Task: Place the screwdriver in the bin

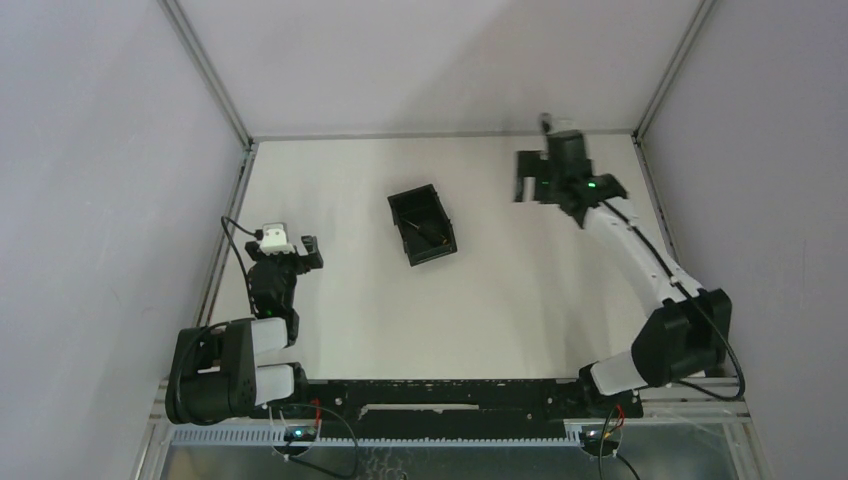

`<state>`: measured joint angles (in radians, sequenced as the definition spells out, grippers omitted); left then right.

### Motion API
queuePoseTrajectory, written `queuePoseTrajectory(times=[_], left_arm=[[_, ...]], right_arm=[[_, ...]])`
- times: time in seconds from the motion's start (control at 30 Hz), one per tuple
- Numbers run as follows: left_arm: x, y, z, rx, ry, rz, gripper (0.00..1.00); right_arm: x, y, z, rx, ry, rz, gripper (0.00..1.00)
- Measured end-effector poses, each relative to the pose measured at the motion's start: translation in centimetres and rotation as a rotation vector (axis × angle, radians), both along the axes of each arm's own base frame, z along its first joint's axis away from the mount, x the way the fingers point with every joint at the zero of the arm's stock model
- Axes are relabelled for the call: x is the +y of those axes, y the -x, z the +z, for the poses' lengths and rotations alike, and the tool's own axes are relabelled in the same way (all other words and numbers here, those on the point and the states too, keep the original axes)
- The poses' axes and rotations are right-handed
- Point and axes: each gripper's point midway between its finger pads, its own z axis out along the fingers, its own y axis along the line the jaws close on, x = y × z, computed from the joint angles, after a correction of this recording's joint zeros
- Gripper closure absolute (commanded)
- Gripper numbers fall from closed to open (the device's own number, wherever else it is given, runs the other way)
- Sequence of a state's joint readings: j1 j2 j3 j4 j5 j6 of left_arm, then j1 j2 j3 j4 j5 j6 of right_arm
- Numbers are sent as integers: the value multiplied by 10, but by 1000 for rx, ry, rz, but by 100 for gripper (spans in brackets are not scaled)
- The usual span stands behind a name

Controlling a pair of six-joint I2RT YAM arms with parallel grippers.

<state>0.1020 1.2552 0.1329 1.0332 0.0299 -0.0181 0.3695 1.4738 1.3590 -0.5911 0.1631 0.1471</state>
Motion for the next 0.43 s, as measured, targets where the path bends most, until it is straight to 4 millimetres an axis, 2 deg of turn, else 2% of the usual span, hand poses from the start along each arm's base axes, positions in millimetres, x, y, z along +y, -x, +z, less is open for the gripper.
queuePoseTrajectory(times=[0.03,0.07,0.13,0.2,0.3,0.43], left_arm=[[0,0,0,0,0,0,0],[0,0,0,0,0,0,0],[0,0,0,0,0,0,0],[0,0,0,0,0,0,0],[0,0,0,0,0,0,0],[0,0,0,0,0,0,0]], right_arm=[[-18,1,-3,8,0,-40,0],[-52,3,-10,24,2,-123,0],[-92,9,-19,45,6,-229,0],[-122,19,-28,63,7,-312,0],[-141,31,-34,71,3,-367,1],[-144,38,-31,53,-6,-382,1]])
